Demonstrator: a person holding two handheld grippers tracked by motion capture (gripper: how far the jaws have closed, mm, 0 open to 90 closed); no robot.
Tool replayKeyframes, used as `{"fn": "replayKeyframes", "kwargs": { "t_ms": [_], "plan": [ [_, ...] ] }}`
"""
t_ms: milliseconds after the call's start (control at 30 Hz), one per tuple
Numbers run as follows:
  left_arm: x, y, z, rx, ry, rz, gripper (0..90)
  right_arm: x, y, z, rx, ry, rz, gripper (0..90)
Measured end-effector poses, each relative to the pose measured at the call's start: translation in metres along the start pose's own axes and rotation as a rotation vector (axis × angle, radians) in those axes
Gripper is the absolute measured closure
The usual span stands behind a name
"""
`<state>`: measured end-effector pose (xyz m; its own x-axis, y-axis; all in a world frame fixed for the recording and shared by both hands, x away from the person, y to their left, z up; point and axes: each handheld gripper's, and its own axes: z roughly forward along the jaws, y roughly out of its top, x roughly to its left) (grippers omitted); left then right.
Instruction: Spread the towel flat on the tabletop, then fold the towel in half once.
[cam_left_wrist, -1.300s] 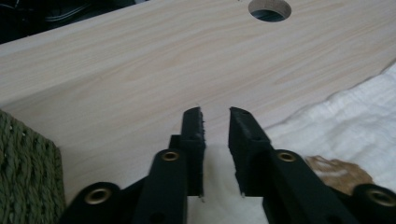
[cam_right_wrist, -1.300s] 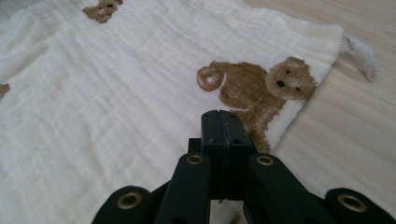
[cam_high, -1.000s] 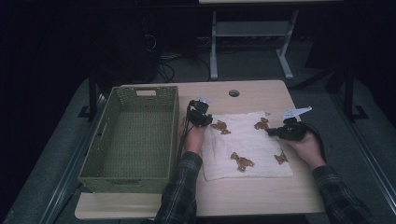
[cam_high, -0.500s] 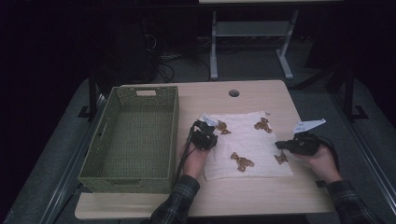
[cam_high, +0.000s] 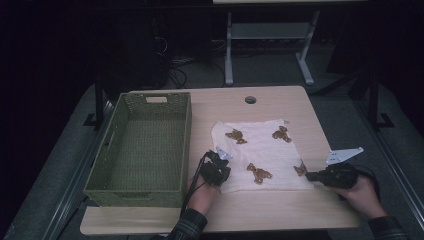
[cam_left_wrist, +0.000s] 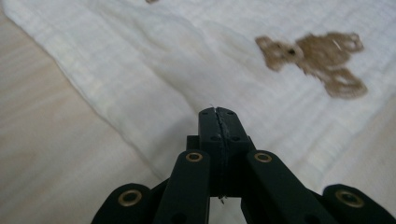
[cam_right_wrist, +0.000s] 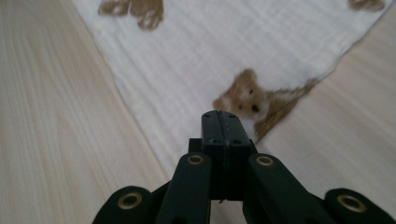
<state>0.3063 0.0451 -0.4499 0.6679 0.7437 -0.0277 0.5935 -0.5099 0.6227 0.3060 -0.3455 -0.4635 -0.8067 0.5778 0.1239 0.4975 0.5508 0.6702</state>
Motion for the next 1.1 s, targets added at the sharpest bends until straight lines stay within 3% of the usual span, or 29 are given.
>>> {"fn": "replayKeyframes", "kwargs": {
  "t_ms": [67, 233, 533, 600, 767, 1100],
  "plan": [
    [-0.004, -0.006, 0.003, 0.024, -0.007, 0.010, 89.3, 0.002, -0.003, 0.002, 0.029, -0.001, -0.010, 89.9],
    [-0.005, -0.009, 0.002, 0.029, -0.012, 0.020, 89.5, 0.005, -0.006, -0.001, 0.034, 0.001, -0.022, 90.0],
    [-0.014, -0.021, -0.010, 0.050, -0.059, 0.063, 89.5, 0.024, -0.026, -0.015, 0.031, 0.052, -0.037, 90.0],
    [-0.015, -0.022, -0.010, 0.049, -0.065, 0.052, 89.4, 0.028, -0.028, -0.016, 0.030, 0.052, -0.044, 90.0],
    [-0.012, -0.013, -0.008, 0.030, -0.054, 0.051, 87.5, 0.026, -0.023, -0.014, 0.018, 0.041, -0.050, 89.9],
    [0.009, 0.018, -0.001, -0.013, 0.007, 0.038, 81.6, 0.003, 0.007, -0.009, -0.054, -0.030, -0.011, 85.0]
  ]
}}
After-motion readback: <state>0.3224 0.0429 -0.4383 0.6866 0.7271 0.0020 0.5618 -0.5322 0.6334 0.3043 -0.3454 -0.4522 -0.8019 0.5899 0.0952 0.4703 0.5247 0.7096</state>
